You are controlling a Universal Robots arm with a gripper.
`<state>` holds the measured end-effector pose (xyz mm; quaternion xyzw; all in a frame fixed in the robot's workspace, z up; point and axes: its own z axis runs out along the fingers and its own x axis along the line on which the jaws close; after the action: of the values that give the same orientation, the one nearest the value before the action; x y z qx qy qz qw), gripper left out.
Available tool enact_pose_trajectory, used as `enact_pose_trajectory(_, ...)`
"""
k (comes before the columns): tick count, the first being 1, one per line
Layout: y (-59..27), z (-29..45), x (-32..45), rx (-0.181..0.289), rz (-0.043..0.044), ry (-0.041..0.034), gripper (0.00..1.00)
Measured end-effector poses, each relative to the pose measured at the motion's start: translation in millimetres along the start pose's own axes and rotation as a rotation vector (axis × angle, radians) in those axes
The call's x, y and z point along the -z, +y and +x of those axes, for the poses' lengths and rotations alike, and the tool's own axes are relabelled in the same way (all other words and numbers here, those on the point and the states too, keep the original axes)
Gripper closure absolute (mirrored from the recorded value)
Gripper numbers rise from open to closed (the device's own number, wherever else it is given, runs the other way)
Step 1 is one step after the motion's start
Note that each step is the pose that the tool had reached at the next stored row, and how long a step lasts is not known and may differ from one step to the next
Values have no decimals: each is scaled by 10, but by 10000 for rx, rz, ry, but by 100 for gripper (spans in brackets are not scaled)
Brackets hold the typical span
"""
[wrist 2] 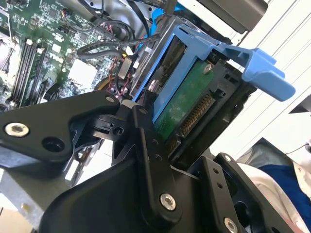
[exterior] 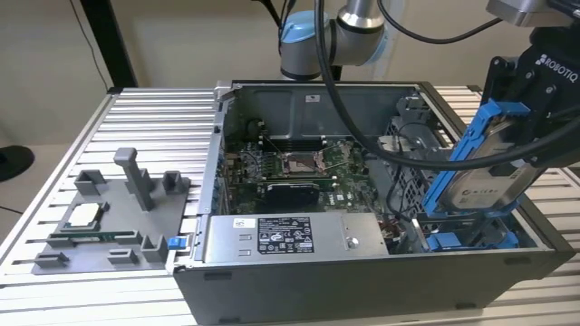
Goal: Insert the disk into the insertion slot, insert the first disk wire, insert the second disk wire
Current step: 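Insert the disk into the insertion slot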
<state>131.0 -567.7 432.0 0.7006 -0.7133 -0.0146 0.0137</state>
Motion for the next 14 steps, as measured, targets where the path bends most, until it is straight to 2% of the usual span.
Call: enact_pose_trajectory(14,-19,8,-99,-1,-38,1,100)
